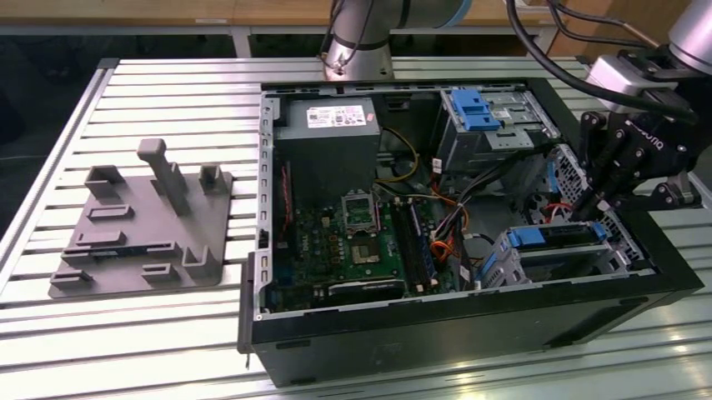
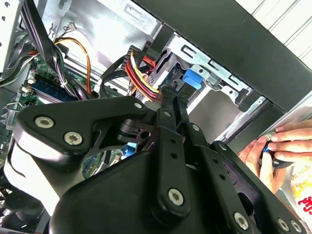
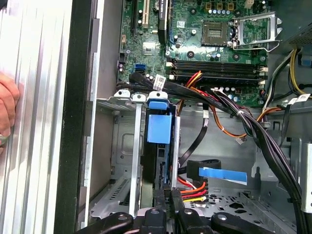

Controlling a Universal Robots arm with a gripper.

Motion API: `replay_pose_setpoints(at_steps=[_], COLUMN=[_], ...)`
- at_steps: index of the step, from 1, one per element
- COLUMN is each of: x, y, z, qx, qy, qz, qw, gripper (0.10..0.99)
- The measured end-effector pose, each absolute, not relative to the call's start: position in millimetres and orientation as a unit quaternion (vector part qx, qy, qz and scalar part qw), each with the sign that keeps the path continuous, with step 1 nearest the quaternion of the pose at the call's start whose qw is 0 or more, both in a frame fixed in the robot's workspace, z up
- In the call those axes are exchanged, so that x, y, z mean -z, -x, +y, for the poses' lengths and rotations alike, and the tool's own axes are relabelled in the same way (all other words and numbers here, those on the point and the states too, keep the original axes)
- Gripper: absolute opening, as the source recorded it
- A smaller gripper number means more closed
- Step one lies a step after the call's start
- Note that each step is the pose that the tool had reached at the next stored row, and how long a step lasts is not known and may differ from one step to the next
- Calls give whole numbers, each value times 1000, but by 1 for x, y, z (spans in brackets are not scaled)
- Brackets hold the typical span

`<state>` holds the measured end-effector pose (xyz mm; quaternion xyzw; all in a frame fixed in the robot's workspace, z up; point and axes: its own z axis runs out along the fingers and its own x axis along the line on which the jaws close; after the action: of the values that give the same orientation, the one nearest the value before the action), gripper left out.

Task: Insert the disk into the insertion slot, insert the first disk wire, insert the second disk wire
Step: 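Insert the first disk wire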

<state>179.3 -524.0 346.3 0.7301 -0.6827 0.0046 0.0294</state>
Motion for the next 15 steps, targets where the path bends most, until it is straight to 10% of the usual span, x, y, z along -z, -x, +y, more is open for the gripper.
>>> replay_pose_setpoints(at_steps=[15], x=[-345], y=[-179], z=[-524], qx=[-12], qy=[-730], qz=[-683], qw=[37], gripper=[165])
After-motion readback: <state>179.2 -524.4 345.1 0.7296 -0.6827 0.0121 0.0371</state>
